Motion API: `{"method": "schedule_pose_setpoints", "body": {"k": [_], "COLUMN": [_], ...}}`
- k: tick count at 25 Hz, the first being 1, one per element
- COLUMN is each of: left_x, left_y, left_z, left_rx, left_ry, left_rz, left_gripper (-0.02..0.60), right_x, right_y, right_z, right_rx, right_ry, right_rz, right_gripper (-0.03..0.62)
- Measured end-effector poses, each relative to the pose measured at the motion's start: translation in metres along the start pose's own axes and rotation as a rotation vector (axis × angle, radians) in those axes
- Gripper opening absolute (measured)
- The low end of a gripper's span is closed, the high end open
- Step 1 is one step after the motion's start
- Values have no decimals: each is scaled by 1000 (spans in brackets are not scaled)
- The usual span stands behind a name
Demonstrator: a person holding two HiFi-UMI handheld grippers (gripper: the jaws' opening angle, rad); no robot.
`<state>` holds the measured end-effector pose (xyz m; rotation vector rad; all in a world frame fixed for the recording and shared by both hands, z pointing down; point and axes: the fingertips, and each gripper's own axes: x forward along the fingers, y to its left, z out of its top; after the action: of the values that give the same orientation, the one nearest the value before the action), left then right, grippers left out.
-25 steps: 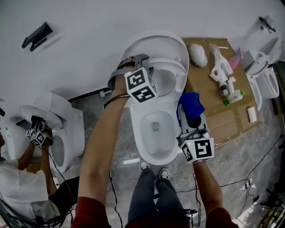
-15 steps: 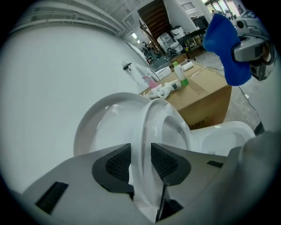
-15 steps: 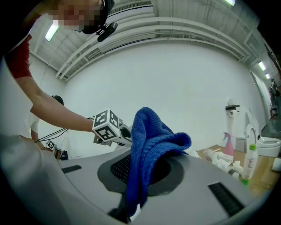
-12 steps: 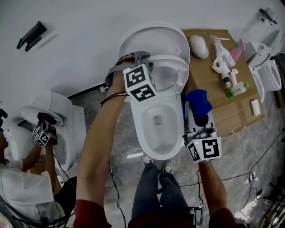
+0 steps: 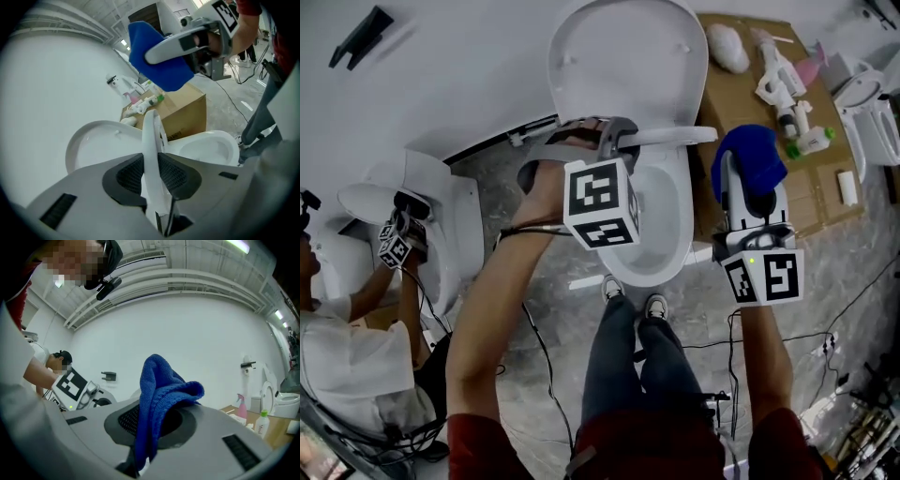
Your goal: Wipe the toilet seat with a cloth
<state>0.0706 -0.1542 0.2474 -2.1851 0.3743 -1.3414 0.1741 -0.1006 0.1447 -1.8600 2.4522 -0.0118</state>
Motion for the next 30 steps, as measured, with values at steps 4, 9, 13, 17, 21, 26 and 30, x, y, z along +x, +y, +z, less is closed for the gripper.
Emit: {"method": "schedule_pose_setpoints", "body": {"k": [4, 9, 13, 17, 21, 26, 30], "left_x": [-11, -19, -20, -19, -14, -1, 13], "left_y": [-53, -104, -144, -186, -226, -276, -318], "left_z": [9, 16, 20, 21, 21, 14, 8], "left_rx": [-6, -37, -62, -85, -100, -90, -127], "left_ry": [-7, 0, 4, 20, 43, 58, 38], "left_rz": [-68, -118, -177, -271, -379, -487, -556], "left_gripper": [111, 115, 121, 129, 130, 144, 146], "right_x": [-16, -37, -56, -67, -73, -73, -76], "right_y": [2, 12, 18, 23, 25, 25, 24], "right_z": [-1, -8, -18, -30, -46, -80, -118], "right_rx": [2, 6, 15, 18, 19, 47, 64], "right_ry": [-5, 7, 30, 51, 72, 114, 153], "right_rz": [10, 45, 78, 104, 114, 110, 96], "right_gripper": [54, 54, 54, 54, 54, 54, 54]}}
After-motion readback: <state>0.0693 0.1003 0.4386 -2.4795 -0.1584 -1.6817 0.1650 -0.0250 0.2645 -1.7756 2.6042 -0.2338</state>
